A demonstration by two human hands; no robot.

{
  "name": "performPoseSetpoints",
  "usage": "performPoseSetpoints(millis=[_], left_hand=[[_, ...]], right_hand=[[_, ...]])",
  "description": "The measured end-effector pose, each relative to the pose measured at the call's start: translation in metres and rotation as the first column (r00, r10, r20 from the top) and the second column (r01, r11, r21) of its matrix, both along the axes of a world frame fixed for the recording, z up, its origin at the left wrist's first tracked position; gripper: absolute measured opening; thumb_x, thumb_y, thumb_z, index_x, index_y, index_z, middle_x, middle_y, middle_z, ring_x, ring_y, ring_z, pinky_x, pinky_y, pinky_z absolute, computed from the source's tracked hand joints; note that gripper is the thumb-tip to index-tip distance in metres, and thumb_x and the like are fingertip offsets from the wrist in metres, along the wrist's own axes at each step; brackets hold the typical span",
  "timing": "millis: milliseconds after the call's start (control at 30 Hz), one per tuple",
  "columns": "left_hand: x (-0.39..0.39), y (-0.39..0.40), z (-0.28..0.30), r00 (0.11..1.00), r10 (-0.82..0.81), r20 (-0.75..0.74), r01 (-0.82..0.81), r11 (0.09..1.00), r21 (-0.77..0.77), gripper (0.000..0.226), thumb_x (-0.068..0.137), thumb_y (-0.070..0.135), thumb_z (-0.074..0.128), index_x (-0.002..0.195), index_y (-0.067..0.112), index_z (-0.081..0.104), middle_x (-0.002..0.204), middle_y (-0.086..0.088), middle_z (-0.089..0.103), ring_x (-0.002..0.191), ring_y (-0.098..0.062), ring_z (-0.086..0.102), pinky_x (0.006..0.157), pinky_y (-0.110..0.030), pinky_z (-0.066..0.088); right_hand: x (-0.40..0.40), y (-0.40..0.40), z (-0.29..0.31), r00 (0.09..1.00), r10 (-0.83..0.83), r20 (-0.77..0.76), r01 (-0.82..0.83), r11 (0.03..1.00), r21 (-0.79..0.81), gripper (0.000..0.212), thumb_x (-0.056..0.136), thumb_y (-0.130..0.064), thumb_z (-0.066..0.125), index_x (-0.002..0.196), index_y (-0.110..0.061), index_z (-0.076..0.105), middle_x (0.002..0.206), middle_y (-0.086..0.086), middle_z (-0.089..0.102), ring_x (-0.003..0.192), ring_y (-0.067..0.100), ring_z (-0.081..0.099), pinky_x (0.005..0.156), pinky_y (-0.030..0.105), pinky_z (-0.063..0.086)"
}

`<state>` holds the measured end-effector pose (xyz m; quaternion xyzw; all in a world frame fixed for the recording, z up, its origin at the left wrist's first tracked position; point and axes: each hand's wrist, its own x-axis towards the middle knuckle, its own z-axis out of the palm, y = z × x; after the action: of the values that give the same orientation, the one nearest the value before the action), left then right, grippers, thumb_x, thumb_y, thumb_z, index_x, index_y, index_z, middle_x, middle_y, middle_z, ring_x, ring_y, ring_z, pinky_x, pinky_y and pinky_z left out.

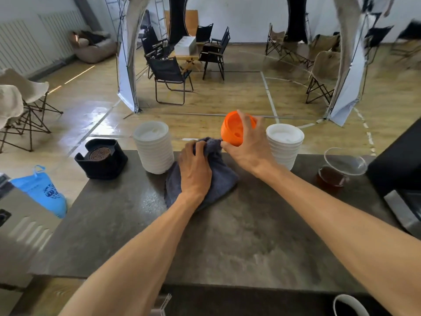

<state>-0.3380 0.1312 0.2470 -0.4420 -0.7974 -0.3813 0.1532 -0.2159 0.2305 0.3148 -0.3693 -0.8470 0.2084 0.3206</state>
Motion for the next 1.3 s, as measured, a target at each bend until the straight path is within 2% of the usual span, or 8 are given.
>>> performPoseSetpoints(millis=[100,167,233,633,733,833,1033,1300], left_hand=[[-0.010,0.023,-0.005,0.998,0.020,0.067,-0.001,0.965,-0.261,0.038,0.095,0.035,0.048,0.128,0.016,0.052,0.131,-0.018,0.053,0.115,-0.041,0.054,0.100,-0.052,0.040],[-0.011,0.028,-0.010,0.999,0.032,0.043,-0.004,0.847,-0.531,0.055,0.096,0.053,0.037,0.141,0.022,0.041,0.150,-0.021,0.037,0.136,-0.040,0.036,0.115,-0.052,0.022],[-0.009,0.026,-0.012,1.000,-0.023,0.011,0.025,0.791,-0.611,0.064,0.096,0.059,0.032,0.150,0.024,0.031,0.158,-0.020,0.025,0.144,-0.036,0.024,0.118,-0.050,0.013],[0.069,-0.074,-0.001,0.934,-0.346,0.090,0.318,0.692,-0.648,0.081,0.087,0.077,0.026,0.156,0.037,0.013,0.165,-0.006,0.017,0.152,-0.028,0.011,0.123,-0.045,0.010],[0.091,-0.119,-0.003,0.923,-0.374,0.094,0.348,0.704,-0.619,0.071,0.094,0.068,0.025,0.156,0.036,0.013,0.165,-0.003,0.016,0.152,-0.024,0.010,0.124,-0.043,0.006],[0.094,-0.142,-0.011,0.928,-0.372,0.028,0.329,0.782,-0.529,0.054,0.101,0.048,0.030,0.153,0.031,0.032,0.159,-0.002,0.034,0.147,-0.024,0.029,0.122,-0.042,0.020],[0.051,-0.087,-0.017,0.982,-0.188,-0.010,0.162,0.872,-0.462,0.043,0.102,0.033,0.040,0.144,0.023,0.044,0.145,-0.010,0.048,0.128,-0.028,0.047,0.110,-0.040,0.031],[0.039,-0.027,-0.011,0.968,-0.252,-0.002,0.194,0.753,-0.629,0.071,0.093,0.069,0.025,0.154,0.033,0.024,0.164,-0.010,0.020,0.150,-0.032,0.016,0.122,-0.047,0.012]], right_hand=[[0.006,0.000,-0.001,0.998,-0.007,0.063,0.005,1.000,0.030,0.093,0.075,-0.044,0.077,0.151,-0.032,0.025,0.145,0.016,0.028,0.127,0.038,0.044,0.102,0.046,0.045],[0.008,0.000,-0.004,0.990,-0.002,0.138,-0.003,0.999,0.039,0.091,0.077,-0.046,0.076,0.150,-0.033,0.024,0.145,0.017,0.027,0.128,0.040,0.043,0.101,0.049,0.046],[0.008,-0.001,-0.007,0.986,0.013,0.168,-0.017,1.000,0.023,0.090,0.078,-0.045,0.076,0.150,-0.033,0.024,0.147,0.016,0.025,0.129,0.040,0.042,0.101,0.050,0.046],[0.003,-0.021,-0.003,0.967,0.056,0.249,-0.060,0.998,0.006,0.093,0.078,-0.039,0.078,0.152,-0.030,0.022,0.150,0.016,0.022,0.131,0.040,0.039,0.102,0.049,0.045],[0.004,-0.027,-0.005,0.966,0.070,0.249,-0.072,0.997,-0.001,0.093,0.079,-0.040,0.078,0.152,-0.032,0.021,0.150,0.016,0.021,0.131,0.040,0.039,0.102,0.051,0.046],[0.006,-0.030,-0.006,0.965,0.072,0.251,-0.072,0.997,-0.009,0.092,0.079,-0.041,0.077,0.152,-0.033,0.021,0.149,0.014,0.021,0.130,0.039,0.039,0.101,0.051,0.047],[0.017,-0.023,0.001,0.973,0.055,0.224,-0.055,0.998,-0.004,0.091,0.079,-0.039,0.077,0.151,-0.032,0.022,0.150,0.014,0.022,0.130,0.038,0.040,0.101,0.050,0.047],[0.038,-0.022,-0.007,0.970,0.069,0.232,-0.069,0.998,-0.007,0.090,0.080,-0.041,0.075,0.152,-0.032,0.023,0.150,0.014,0.025,0.132,0.038,0.040,0.104,0.051,0.045]])
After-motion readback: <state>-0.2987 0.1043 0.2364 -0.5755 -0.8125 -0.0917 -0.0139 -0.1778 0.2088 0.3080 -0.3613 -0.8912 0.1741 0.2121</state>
